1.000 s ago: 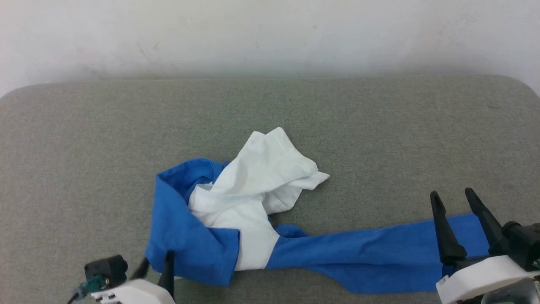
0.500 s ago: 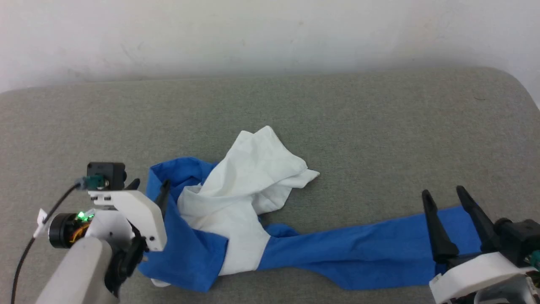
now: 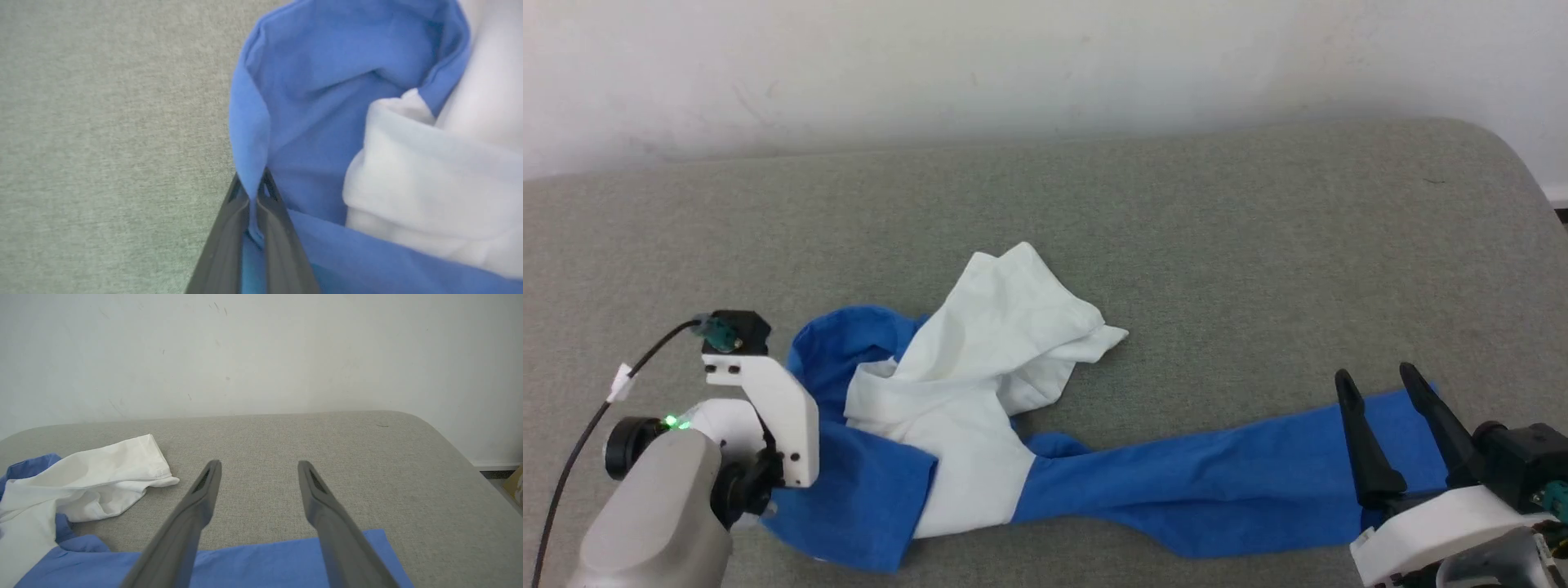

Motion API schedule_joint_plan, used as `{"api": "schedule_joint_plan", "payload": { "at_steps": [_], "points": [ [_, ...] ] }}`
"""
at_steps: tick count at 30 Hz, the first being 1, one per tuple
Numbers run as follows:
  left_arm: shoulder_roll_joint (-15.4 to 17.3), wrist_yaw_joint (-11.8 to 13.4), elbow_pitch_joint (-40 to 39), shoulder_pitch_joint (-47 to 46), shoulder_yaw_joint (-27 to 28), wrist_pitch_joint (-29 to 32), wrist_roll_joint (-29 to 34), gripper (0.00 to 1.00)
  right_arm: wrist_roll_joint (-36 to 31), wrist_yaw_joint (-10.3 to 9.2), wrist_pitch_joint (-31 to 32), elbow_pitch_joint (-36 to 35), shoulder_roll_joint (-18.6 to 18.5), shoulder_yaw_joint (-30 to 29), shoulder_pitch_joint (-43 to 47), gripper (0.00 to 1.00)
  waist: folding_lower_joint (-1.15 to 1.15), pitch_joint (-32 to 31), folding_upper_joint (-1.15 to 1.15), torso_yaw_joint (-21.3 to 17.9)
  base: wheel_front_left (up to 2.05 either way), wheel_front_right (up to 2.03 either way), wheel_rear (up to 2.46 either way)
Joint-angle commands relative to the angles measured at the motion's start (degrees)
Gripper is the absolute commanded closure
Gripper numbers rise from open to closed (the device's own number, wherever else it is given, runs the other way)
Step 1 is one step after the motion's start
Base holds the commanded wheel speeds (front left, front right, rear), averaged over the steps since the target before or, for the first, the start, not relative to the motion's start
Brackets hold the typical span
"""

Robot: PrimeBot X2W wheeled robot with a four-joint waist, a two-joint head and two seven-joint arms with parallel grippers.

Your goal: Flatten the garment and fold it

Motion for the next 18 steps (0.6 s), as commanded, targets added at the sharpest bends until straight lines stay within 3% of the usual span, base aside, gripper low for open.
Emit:
{"api": "schedule_joint_plan", "payload": {
  "at_steps": [1,4,8,15,18],
  "points": [
    [0.43,0.6,0.36,-0.28,0.56,-2.61,0.2,1.0,0.52,-0.05,-0.33,0.21,0.11,-0.08,-0.6,0.0,0.0,-0.27,0.0,0.53,0.0,0.0,0.0],
    [0.91,1.65,-2.04,-0.61,3.87,-9.17,-0.7,1.0,0.65,-0.05,-0.3,0.34,0.11,-0.05,-0.46,0.0,0.0,-0.58,0.0,1.02,0.0,0.0,0.0],
    [2.86,4.85,-8.32,2.72,10.67,-15.62,-3.62,1.0,0.57,-0.05,-0.11,0.29,0.11,-0.22,-0.05,0.0,0.0,-0.97,0.0,1.5,0.0,0.0,0.0],
    [7.17,14.98,-19.2,21.47,24.46,-19.9,-8.01,1.0,0.65,-0.05,0.11,-0.01,0.11,-0.23,0.52,0.0,0.0,-0.86,0.0,1.67,0.0,0.0,0.0],
    [7.06,18.81,-21.49,29.33,28.93,-20.79,-9.0,1.0,0.64,-0.05,0.22,0.02,0.11,-0.27,0.71,0.0,0.0,-0.93,0.0,1.88,0.0,0.0,0.0]
  ]
}}
